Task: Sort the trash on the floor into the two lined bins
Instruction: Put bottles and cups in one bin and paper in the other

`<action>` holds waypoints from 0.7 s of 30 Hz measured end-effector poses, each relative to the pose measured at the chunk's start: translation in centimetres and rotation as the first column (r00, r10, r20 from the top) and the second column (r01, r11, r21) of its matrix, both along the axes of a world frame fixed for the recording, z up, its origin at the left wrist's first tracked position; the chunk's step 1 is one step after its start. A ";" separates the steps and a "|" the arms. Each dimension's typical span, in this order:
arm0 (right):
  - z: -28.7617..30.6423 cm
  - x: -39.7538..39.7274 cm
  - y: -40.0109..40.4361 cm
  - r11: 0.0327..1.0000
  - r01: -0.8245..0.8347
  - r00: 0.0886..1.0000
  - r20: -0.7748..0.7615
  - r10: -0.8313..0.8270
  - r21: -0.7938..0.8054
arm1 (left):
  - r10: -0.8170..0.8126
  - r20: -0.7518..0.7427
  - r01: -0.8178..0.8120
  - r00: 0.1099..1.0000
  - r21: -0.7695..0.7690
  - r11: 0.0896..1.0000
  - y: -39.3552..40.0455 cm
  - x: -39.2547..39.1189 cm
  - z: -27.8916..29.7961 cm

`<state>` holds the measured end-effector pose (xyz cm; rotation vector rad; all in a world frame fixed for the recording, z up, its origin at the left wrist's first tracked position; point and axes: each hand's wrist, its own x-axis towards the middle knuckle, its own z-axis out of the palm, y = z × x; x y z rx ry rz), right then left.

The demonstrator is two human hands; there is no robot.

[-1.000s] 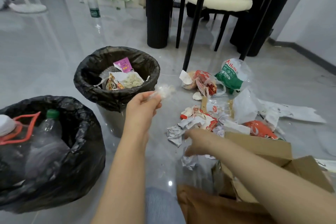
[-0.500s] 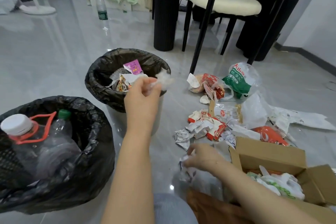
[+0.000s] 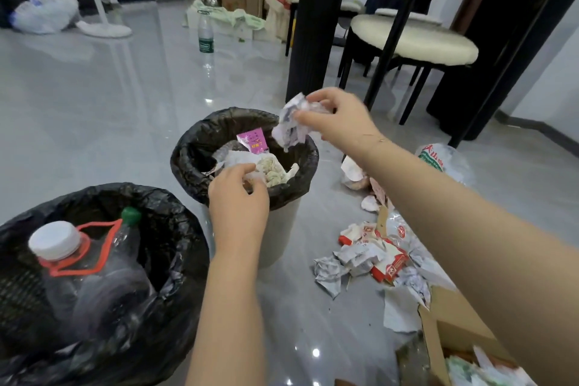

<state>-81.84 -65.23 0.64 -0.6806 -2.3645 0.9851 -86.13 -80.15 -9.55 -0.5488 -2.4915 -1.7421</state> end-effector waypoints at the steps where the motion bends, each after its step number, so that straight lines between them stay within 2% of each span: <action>1: -0.3 -1.1 -0.2 0.997 -0.057 0.989 0.140 0.048 0.061 | 0.016 0.016 -0.016 1.000 0.012 1.000 0.0 0.1 0.0; 3: -1.2 -2.4 -0.7 0.984 -0.148 0.931 0.350 0.105 0.097 | 0.040 0.033 -0.041 0.999 0.024 0.999 0.1 0.2 -0.1; 4: -1.5 -2.6 -0.8 0.985 -0.145 0.926 0.363 0.101 0.095 | 0.058 0.036 -0.059 0.998 0.032 0.998 0.1 0.2 -0.1; 7: -1.9 -1.3 -0.7 0.998 -0.046 0.983 0.181 0.040 0.031 | 0.157 0.012 -0.157 0.988 0.014 0.988 0.1 0.8 0.8; 9: -2.4 0.8 -0.2 1.000 0.010 0.997 0.075 -0.010 -0.005 | 0.192 -0.081 -0.194 0.978 -0.011 0.981 0.2 2.0 1.8; 11: -3.5 3.9 0.7 0.999 0.054 0.995 0.085 -0.054 0.003 | 0.104 -0.131 -0.099 0.986 0.046 0.994 0.6 3.4 2.4; 13: -5.4 7.3 2.0 0.997 0.082 0.979 0.186 -0.082 0.006 | -0.080 -0.123 0.093 0.989 0.100 0.991 1.6 5.0 2.3; 14: -6.5 8.9 2.8 0.996 0.092 0.966 0.246 -0.085 -0.020 | -0.180 -0.098 0.187 0.979 0.071 0.980 2.2 5.8 2.0; 17: -9.8 12.5 4.5 0.986 0.126 0.897 0.437 -0.068 -0.106 | -0.401 0.097 0.412 0.911 -0.138 0.901 4.6 7.0 -0.6; 19: -12.5 13.6 5.7 0.992 0.109 0.847 0.529 -0.062 -0.060 | -0.417 0.231 0.471 0.879 -0.285 0.835 6.3 7.1 -3.4; 21: -15.0 14.1 6.9 0.998 0.063 0.798 0.599 -0.065 0.024 | -0.397 0.290 0.488 0.871 -0.412 0.769 8.2 7.0 -6.3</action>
